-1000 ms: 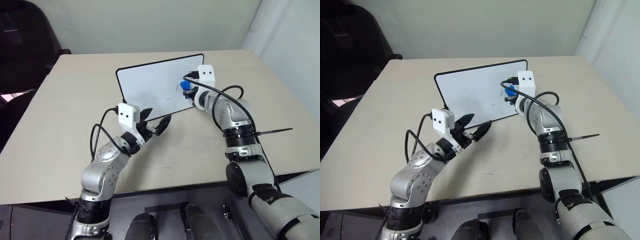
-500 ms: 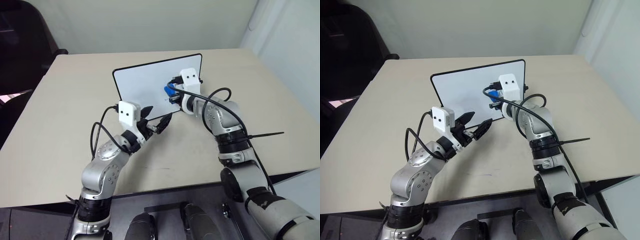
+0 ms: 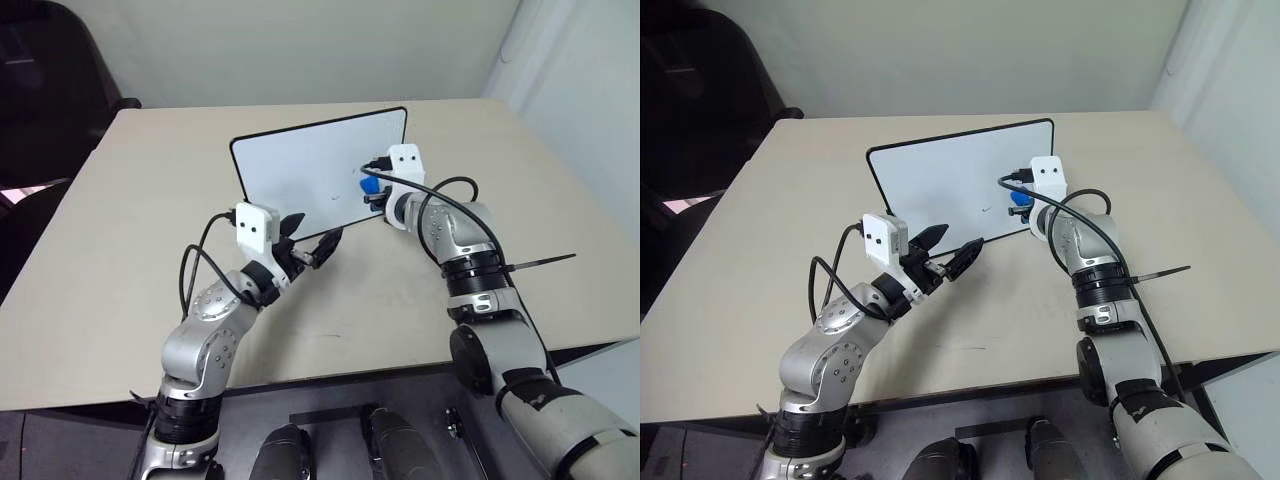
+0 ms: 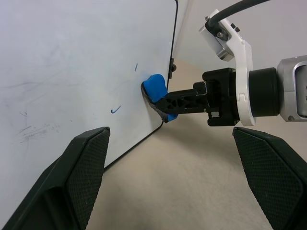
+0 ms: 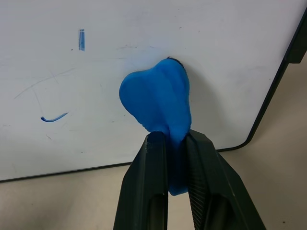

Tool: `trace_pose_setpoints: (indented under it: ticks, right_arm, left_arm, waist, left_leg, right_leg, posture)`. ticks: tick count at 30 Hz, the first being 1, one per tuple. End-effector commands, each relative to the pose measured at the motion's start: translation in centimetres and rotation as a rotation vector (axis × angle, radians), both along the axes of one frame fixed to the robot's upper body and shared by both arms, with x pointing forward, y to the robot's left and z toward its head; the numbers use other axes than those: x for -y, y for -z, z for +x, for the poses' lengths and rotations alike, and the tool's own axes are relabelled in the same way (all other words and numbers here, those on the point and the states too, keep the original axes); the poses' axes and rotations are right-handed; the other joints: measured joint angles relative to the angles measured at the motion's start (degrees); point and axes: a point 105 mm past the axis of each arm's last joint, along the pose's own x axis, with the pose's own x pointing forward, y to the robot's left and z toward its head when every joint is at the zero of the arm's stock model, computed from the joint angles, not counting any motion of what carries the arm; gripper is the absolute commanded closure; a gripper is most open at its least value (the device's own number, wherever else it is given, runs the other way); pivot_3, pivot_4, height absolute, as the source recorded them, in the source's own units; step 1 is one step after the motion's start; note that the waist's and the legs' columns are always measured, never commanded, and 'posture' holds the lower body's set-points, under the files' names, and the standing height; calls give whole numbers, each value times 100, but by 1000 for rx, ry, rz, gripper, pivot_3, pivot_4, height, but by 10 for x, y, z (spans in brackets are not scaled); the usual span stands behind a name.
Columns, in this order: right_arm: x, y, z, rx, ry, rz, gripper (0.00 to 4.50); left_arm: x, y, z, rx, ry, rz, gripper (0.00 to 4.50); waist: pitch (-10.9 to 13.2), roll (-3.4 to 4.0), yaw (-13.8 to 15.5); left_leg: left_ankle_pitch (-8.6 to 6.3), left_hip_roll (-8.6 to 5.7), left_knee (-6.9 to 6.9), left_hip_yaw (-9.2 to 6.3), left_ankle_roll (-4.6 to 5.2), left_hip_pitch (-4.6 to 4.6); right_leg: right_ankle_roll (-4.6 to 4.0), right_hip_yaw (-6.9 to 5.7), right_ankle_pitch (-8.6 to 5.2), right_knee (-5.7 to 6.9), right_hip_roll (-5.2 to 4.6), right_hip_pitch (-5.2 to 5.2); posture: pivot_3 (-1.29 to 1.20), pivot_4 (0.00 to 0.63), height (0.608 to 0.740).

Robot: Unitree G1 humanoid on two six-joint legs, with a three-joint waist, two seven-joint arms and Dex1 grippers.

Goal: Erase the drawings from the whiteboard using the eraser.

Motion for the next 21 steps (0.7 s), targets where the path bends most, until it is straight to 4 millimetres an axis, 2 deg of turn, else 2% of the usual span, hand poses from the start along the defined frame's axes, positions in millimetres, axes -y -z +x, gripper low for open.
trace_pose_setpoints:
  ticks: [1, 5, 8, 15, 19, 21]
  right_arm:
    - [-28, -40, -11, 140, -130, 37, 4151]
    - [-37, -48, -18, 172, -175, 45, 4151]
    - [-39, -46, -20, 171, -191, 24, 4151]
    - [-30, -31, -15, 126, -150, 5, 4151]
    - [-18, -8, -9, 46, -96, -33, 4151]
    - [-15, -4, -8, 29, -85, -33, 4151]
  left_arm:
    - [2, -7, -2, 37, 11, -11, 0]
    - [4, -8, -3, 38, 13, -12, 0]
    - [5, -10, -2, 40, 12, -14, 0]
    - [3, -12, -4, 42, 7, -15, 0]
    - [2, -10, -4, 41, 6, -12, 0]
    - [2, -10, -4, 41, 7, -12, 0]
  waist:
    - [0, 0, -20]
    - [0, 0, -52]
    - [0, 0, -49]
    - [0, 0, -45]
    - [0, 0, -39]
    - [0, 0, -35]
  left_leg:
    - [0, 0, 0, 4, 0, -6]
    - [0, 3, -3, 4, -1, -14]
    - [0, 6, -5, 4, -1, -13]
    - [0, 6, -3, 5, -1, -13]
    - [1, 6, -2, 4, -1, -10]
    - [1, 6, -1, 4, -1, -8]
  right_leg:
    - [0, 0, 0, 1, 0, 1]
    - [1, -1, 0, 1, 3, -4]
    - [1, -3, 0, 1, 4, -5]
    - [1, -2, 0, 0, 3, -3]
    - [1, -2, 0, -1, 3, -3]
    - [1, -2, 0, -2, 2, -2]
  posture:
    - [0, 150, 740]
    - [0, 150, 740]
    - [0, 150, 740]
    - [0, 150, 740]
    - [0, 150, 740]
    - [0, 150, 740]
